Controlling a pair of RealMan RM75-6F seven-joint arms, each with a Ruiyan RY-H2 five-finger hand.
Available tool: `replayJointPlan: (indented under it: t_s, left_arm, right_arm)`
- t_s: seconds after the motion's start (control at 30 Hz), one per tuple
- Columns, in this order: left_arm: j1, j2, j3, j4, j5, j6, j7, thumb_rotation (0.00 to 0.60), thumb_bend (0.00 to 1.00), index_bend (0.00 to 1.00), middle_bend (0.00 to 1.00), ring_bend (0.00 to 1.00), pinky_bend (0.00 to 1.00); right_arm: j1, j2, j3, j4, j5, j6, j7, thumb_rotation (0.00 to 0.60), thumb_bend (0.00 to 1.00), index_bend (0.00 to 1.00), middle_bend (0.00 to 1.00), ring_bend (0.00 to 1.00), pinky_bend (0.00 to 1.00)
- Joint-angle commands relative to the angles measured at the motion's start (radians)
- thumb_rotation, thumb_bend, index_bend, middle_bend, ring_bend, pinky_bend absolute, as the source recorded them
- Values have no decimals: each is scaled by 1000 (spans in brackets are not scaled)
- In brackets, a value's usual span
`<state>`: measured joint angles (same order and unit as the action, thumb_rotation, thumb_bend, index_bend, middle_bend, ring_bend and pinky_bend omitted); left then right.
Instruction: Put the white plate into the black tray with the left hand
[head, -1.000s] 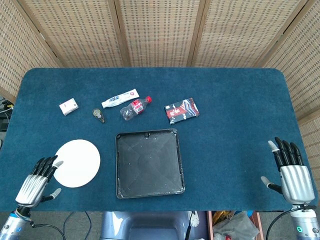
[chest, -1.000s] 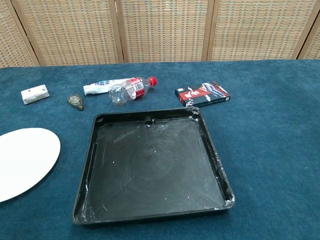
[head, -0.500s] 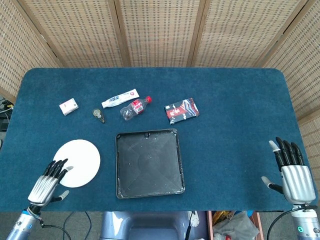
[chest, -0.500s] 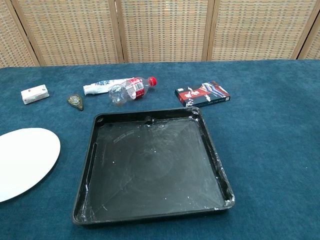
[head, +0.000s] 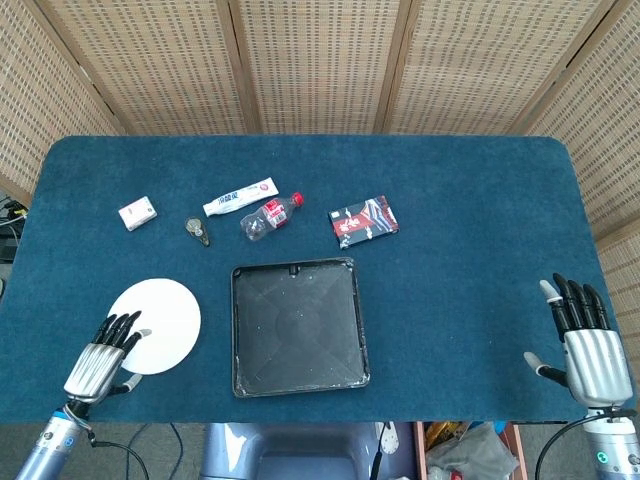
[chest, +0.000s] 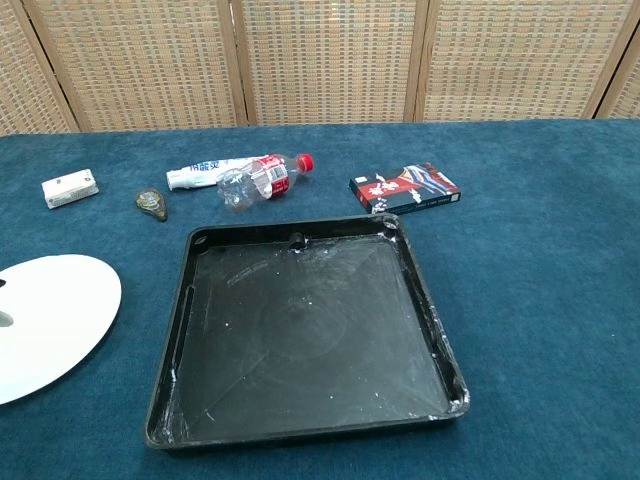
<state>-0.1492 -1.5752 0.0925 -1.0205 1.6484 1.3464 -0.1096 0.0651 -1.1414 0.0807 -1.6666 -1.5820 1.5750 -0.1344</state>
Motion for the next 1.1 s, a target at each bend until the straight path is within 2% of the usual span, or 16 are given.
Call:
replayJointPlan:
  t_s: [0.03,0.53,0.63,0.83,1.0,1.1]
  left_arm:
    - [-3,-2,0,-1,-5,-5,3,600,279,214,0,0,0]
    - [-36,-21,-27,21,-33,-20,-15,600,426,329,0,0,0]
    - [-48,-33,-44,35,-37,-11,-39,600,456,393,0,0,0]
    - [-67,-55,-92,65,-45,49,-131,600,503,581,0,0,0]
    - [-87,-58,-139,69,-73,67,-176,600,532,727,0,0,0]
    - [-113,-48,-185,55,-86,95,-228,600,539,778,0,0,0]
  right_arm:
    - [0,1,0,0,0,0,1,600,0,0,0,0,0]
    - [3,-2,-3,1,3,-9,-2,600,0,0,0,0,0]
    - [2,-2,-3,2,4,-9,1,600,0,0,0,0,0]
    - [4,-2,-5,2,3,-14,5,600,0,0,0,0,0]
    - [7,-4,-7,4,1,-19,4,600,0,0,0,0,0]
    - [9,-9,-7,7,1,-21,-2,600,0,0,0,0,0]
